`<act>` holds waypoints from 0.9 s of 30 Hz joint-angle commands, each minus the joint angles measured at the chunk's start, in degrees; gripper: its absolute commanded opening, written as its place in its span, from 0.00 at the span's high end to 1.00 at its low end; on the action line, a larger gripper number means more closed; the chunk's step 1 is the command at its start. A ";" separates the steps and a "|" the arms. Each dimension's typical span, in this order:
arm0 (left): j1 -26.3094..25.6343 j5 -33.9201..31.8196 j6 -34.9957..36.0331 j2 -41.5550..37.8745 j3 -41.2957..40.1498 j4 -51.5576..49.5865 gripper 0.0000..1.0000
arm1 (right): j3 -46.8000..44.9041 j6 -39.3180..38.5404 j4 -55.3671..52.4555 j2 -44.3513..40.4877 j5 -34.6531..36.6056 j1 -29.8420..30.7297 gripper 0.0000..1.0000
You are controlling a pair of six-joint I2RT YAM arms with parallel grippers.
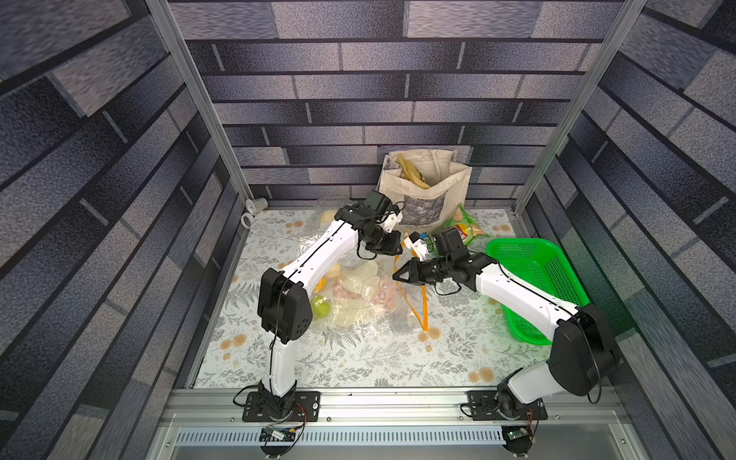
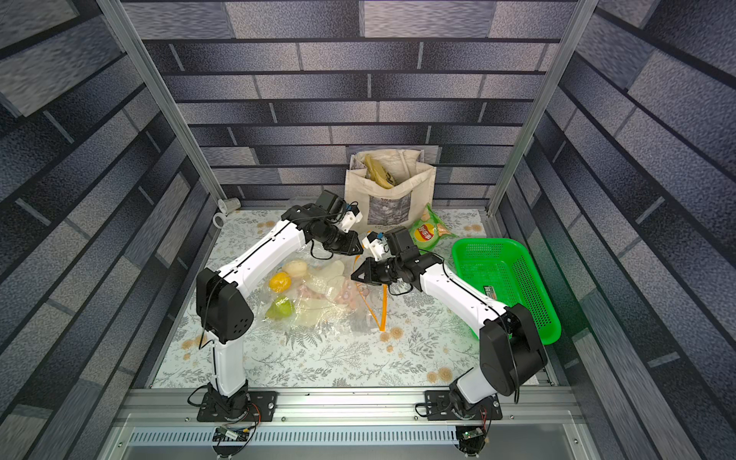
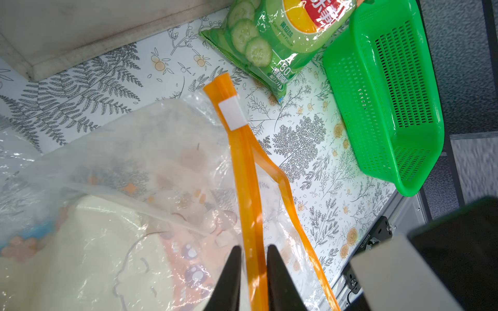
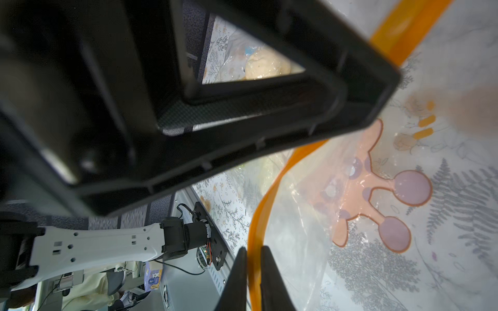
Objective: Open the zip-top bag and take out the pear
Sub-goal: Open the zipper of the food storage bag at the center of the board, then adjust the zipper food storage bag at the center of the board.
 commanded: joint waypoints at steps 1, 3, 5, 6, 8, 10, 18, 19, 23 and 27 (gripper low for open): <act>0.80 -1.15 0.20 -0.88 1.19 0.23 0.71 | 1.65 0.08 0.24 0.70 1.22 0.30 0.90; 1.22 -1.22 0.56 -1.58 0.68 0.07 0.67 | 1.73 -0.54 -0.88 0.37 1.92 0.32 0.89; 1.98 -1.89 0.86 -2.85 -0.21 -0.33 0.64 | 1.98 -1.64 -2.50 -0.24 3.19 0.34 0.90; 2.44 -2.10 0.95 -3.56 -0.75 -0.33 0.62 | 2.08 -2.12 -3.20 -0.55 3.83 0.28 0.90; 3.66 -2.53 0.78 -5.70 -2.70 -0.43 0.58 | 2.34 -2.74 -4.59 -1.12 5.19 0.20 0.90; 5.14 -3.10 0.35 -8.11 -5.33 -0.18 0.57 | 2.53 -3.31 -5.54 -1.35 6.15 0.20 0.91; 12.49 -6.26 -2.51 -18.71 -19.55 0.00 0.56 | 1.59 -6.10 -1.85 -1.55 -0.95 -0.05 0.92; 13.73 -6.80 -2.86 -20.31 -21.70 0.26 0.55 | 1.32 -6.27 -0.89 -1.53 -2.70 -0.02 0.91; 18.36 -8.16 -3.53 -25.66 -28.40 0.26 0.49 | 1.79 -6.22 0.42 -0.38 -6.06 -0.17 0.91; 23.05 -9.42 -3.10 -29.59 -33.41 -1.20 0.41 | 2.09 -5.14 2.94 0.14 -8.51 -0.45 0.91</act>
